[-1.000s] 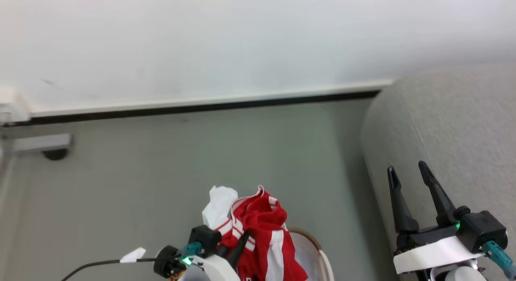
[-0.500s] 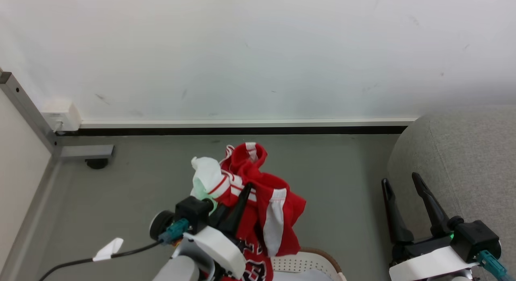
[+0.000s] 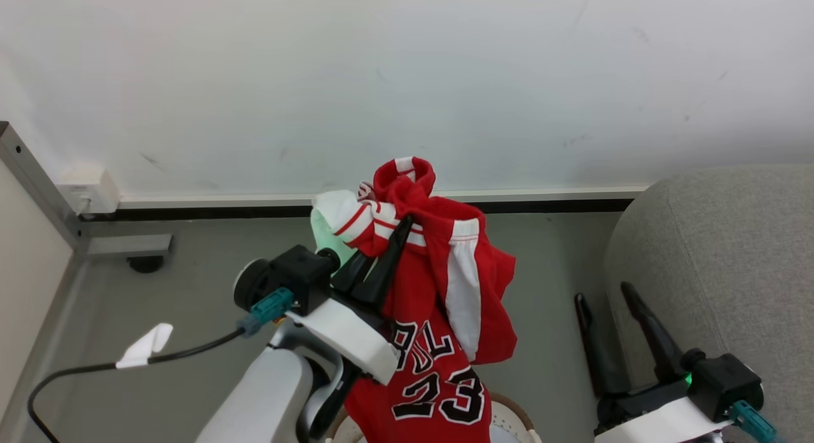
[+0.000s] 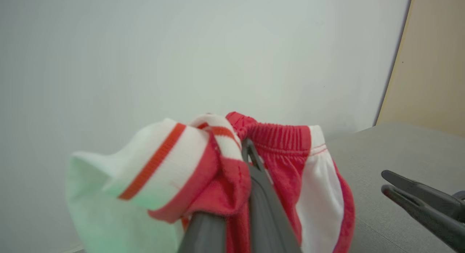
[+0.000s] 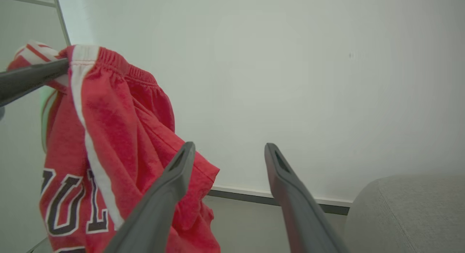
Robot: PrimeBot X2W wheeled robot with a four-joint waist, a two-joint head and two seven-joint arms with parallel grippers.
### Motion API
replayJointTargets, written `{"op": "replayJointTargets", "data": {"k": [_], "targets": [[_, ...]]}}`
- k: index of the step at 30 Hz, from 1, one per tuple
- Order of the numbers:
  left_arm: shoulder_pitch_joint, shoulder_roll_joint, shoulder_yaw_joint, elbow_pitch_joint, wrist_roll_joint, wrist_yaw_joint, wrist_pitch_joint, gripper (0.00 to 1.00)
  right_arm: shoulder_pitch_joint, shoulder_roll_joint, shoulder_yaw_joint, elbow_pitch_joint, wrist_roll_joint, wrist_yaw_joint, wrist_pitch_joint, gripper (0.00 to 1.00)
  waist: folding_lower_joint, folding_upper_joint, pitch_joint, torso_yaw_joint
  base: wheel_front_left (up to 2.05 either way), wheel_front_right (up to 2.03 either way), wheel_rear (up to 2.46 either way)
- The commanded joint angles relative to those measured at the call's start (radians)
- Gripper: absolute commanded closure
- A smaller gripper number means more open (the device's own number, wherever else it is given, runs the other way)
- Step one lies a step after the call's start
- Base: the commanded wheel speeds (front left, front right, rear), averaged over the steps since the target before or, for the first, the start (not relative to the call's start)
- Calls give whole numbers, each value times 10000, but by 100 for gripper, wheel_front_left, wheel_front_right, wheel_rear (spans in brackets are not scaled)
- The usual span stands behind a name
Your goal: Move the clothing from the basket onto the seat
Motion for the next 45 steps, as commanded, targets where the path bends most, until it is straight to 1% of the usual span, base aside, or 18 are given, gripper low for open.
{"op": "replayJointTargets", "data": {"k": [1,6,11,13,14,20,25,28,36,40,45], "targets": [[-92,85,63,-253,-34,75,121,100,85,-103,170,-42,180,-21,5,0,0,0,28,-19,0,0,0],[7,93,46,-585,-96,177,254,100,98,-253,492,-83,324,-21,5,0,0,0,103,-13,0,0,0],[-101,37,-11,-532,-148,201,296,100,16,-447,883,-33,338,-21,5,0,0,0,119,68,0,0,0],[-260,-31,-88,-505,-174,207,321,100,14,-625,1312,12,391,-21,5,0,0,0,106,150,0,0,0],[-260,-31,-88,-505,-174,207,321,100,14,-625,1312,12,391,-21,5,0,0,0,106,150,0,0,0],[-429,-121,-229,-479,-221,192,331,100,-150,-709,2160,229,480,-21,5,0,0,0,57,306,0,0,0],[-411,-228,-466,-601,-228,180,383,100,-443,-596,2688,548,353,-21,5,0,0,0,-20,529,0,0,0],[-299,-311,-676,-646,-252,149,394,100,-677,-547,2936,921,312,-21,5,0,0,0,-82,711,0,0,0],[-80,-528,-1483,-787,-427,18,472,100,-1429,-311,3898,2706,506,-21,5,0,0,0,-295,1334,0,0,0],[-65,-615,-1871,-875,-438,-19,551,100,-1814,-136,4166,3441,659,-21,7,0,0,0,-387,1642,0,0,0],[-94,-686,-2317,-996,-587,-39,638,100,-2146,35,4153,4010,781,-21,5,0,0,0,-429,1990,0,0,0]]}}
